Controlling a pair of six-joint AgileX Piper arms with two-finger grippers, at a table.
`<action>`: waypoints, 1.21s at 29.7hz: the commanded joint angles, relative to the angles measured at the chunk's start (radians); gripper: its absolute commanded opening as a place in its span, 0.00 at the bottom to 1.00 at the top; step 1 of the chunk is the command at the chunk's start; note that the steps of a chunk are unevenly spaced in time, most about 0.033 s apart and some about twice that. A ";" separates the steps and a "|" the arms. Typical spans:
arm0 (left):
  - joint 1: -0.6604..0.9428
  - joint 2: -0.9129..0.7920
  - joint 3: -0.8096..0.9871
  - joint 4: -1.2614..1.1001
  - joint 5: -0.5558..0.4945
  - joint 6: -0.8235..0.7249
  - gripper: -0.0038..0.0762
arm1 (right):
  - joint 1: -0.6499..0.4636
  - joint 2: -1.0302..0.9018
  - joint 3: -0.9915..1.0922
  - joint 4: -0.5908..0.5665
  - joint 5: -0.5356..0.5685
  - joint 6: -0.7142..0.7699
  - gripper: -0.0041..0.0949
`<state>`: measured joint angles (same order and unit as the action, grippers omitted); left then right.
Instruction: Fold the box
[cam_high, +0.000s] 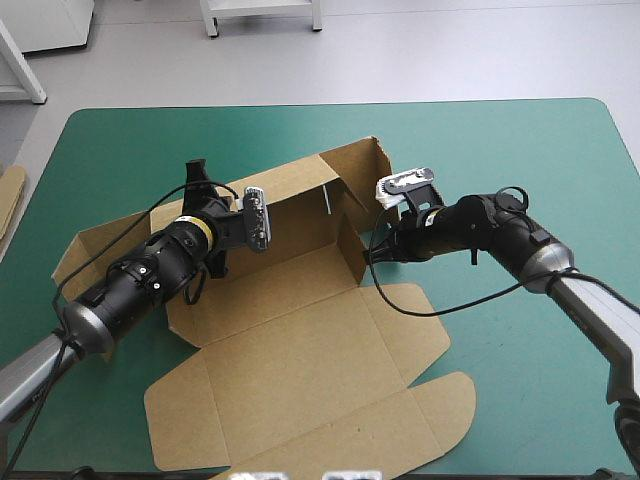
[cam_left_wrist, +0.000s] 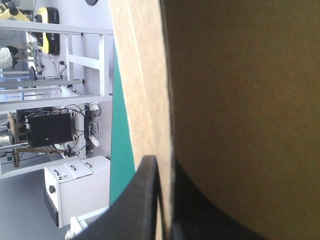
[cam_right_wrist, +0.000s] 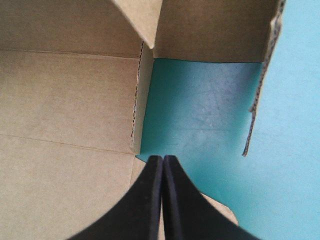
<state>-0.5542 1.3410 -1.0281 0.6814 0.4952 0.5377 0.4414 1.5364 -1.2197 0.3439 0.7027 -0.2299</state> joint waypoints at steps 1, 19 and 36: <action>-0.016 -0.014 -0.014 -0.048 0.000 -0.006 0.04 | 0.001 -0.037 -0.034 0.017 -0.027 -0.001 0.04; -0.016 -0.014 -0.014 -0.048 -0.002 -0.006 0.04 | 0.001 -0.037 -0.034 0.009 -0.009 -0.005 0.04; -0.040 -0.018 0.036 -0.058 -0.017 0.026 0.04 | 0.001 -0.037 -0.030 0.003 -0.030 -0.005 0.04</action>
<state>-0.5585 1.3329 -0.9970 0.6895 0.4715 0.5470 0.4414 1.5364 -1.2197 0.3397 0.7160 -0.2299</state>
